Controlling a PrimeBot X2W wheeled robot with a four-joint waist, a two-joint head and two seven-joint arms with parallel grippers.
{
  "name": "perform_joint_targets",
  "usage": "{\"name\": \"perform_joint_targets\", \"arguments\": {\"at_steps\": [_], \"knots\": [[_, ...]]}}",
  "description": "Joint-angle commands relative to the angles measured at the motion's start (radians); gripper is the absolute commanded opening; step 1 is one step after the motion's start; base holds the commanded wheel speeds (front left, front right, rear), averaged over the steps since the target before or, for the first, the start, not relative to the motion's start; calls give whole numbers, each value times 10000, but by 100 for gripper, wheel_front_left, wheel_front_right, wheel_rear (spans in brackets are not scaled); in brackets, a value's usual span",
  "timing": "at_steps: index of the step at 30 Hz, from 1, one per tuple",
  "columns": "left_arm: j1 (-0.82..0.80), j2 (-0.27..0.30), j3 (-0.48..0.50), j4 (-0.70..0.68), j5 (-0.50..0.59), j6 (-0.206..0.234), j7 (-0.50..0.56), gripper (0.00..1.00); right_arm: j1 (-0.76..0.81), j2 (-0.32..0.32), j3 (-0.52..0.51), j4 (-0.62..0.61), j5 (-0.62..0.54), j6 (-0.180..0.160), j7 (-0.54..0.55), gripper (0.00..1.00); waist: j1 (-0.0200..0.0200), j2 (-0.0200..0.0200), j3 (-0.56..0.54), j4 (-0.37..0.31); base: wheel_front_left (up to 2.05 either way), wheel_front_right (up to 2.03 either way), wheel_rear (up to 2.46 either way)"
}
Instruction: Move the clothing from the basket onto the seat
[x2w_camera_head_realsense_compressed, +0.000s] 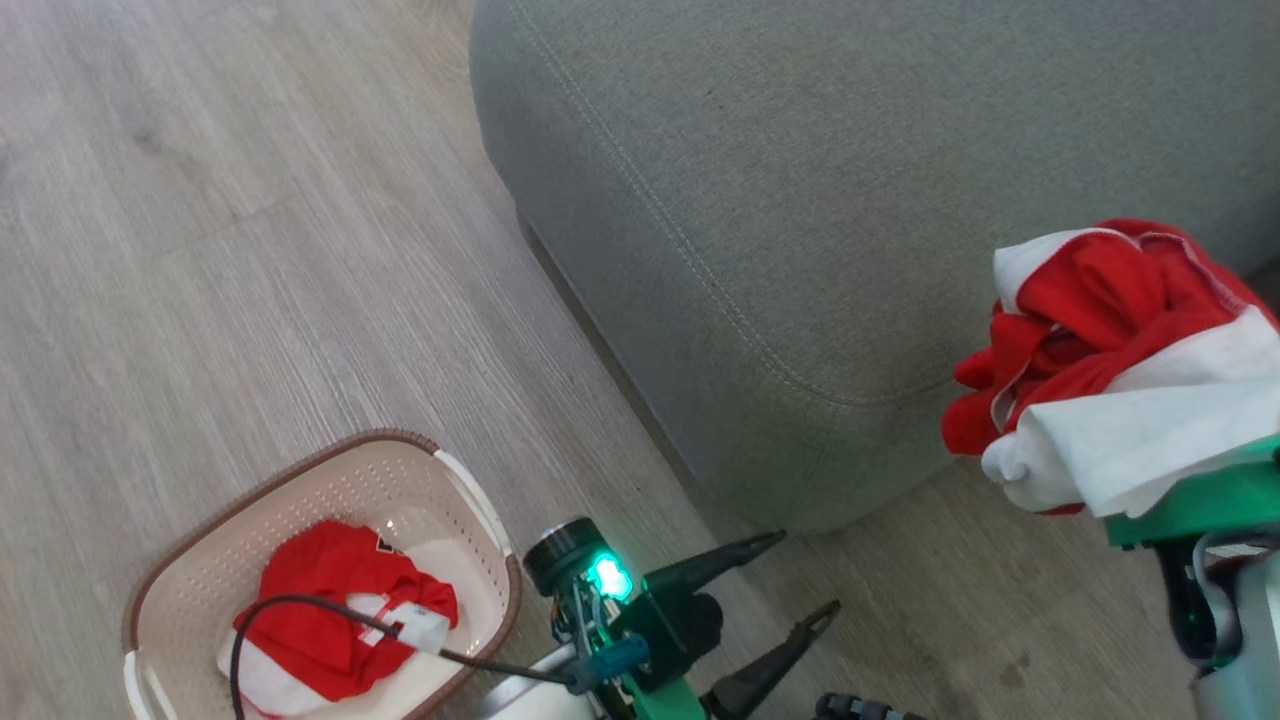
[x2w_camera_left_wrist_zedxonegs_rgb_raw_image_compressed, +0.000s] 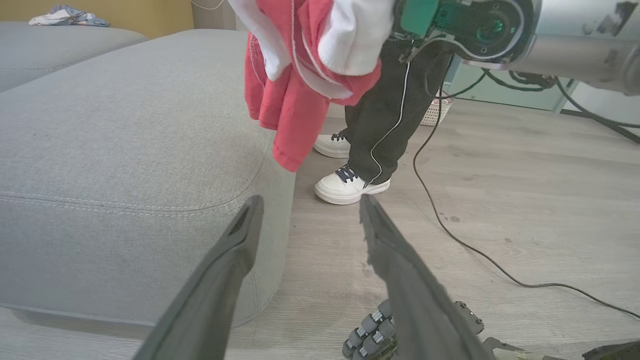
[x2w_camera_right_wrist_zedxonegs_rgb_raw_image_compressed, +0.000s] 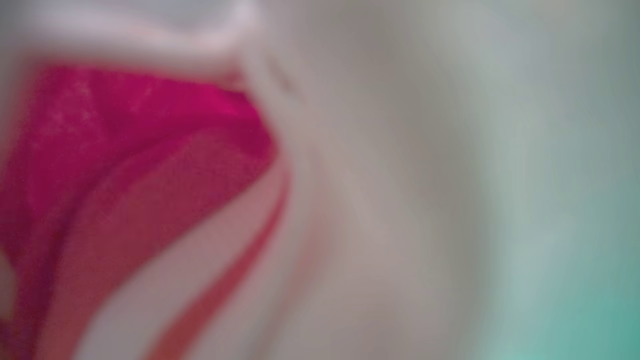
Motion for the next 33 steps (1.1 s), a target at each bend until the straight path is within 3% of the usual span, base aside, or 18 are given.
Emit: {"name": "perform_joint_targets", "arguments": {"at_steps": [1, 11, 18, 28, 33], "knots": [[-454, -24, 202, -282, 18, -8, -51, 100, -202, -126, 27, -310, 70, -4, -38, 0, -2, 0, 35, 47, 0, 0, 0], [-915, 195, 240, -162, 185, -8, -51, 100, -1894, -705, -469, -667, 198, -4, -38, 0, -2, 0, 1106, 408, 0, 0, 0], [-1679, 596, -203, 46, 300, -8, -51, 100, -4037, -1718, -986, -416, 602, -4, -38, 0, -2, 0, 2477, 781, 0, 0, 0], [-2660, 991, -507, 296, 518, -8, -51, 100, -6646, -3095, -1393, 1400, 1464, -4, -38, 0, -2, 0, 4379, 1230, 0, 0, 0], [-3103, 1059, -702, 299, 617, -8, -51, 100, -7954, -3686, -1308, 2985, 1984, -4, -38, 0, -2, 0, 5164, 1603, 0, 0, 0]]}}
